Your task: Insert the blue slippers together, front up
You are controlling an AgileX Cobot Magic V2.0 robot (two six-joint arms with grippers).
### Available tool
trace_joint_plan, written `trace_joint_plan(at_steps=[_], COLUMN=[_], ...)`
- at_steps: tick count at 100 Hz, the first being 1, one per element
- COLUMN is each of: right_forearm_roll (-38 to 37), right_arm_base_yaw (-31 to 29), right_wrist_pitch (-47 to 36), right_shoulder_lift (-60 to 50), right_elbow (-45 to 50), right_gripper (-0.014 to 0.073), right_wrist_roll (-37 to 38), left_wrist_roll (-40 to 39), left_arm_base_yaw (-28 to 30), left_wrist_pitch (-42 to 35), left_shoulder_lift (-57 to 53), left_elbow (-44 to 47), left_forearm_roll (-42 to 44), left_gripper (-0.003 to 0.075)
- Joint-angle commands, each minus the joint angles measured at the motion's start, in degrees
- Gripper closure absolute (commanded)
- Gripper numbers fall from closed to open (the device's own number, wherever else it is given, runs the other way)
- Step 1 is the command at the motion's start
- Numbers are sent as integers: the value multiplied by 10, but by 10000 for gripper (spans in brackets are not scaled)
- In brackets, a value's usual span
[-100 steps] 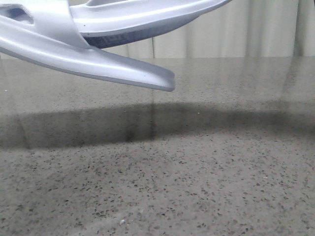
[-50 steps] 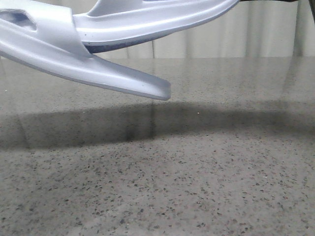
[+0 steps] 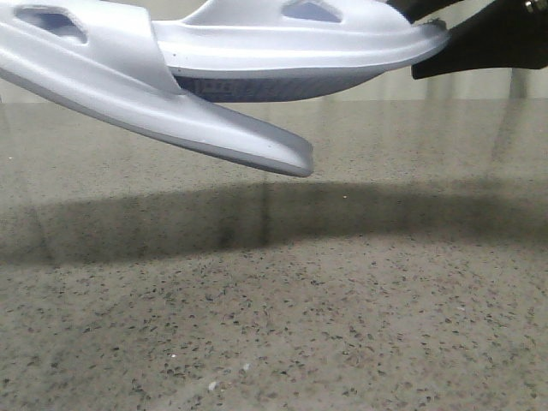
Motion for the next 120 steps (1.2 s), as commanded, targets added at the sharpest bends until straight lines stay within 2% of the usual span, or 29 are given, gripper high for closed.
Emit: trace_joint_plan(at_steps=[1, 26, 53, 69, 99, 120], right_forearm_roll=[21, -24, -93, -115, -116, -116], right_arm_base_yaw=[7, 0, -10, -10, -10, -10], right_wrist_pitch=[29, -36, -168, -220, -216, -210], right_shoulder_lift=[-21, -99, -212, -258, -269, -269], right_elbow=[-19, -19, -19, -19, -19, -19], right_gripper=[238, 239, 239, 239, 239, 239], right_wrist_roll=[-12, -12, -12, -12, -12, -12], left_wrist_roll=[-3, 7, 10, 11, 13, 50], left_arm_base_yaw=[-7, -7, -7, -7, -7, -7], left_wrist_pitch=[60, 44, 34, 22, -4, 23], left_shoulder_lift=[4, 4, 4, 5, 8, 64], left_elbow=[-23, -23, -23, -23, -23, -23], left_forearm_roll=[-50, -50, -50, -41, -30, -31], left_gripper=[704, 704, 704, 704, 704, 704])
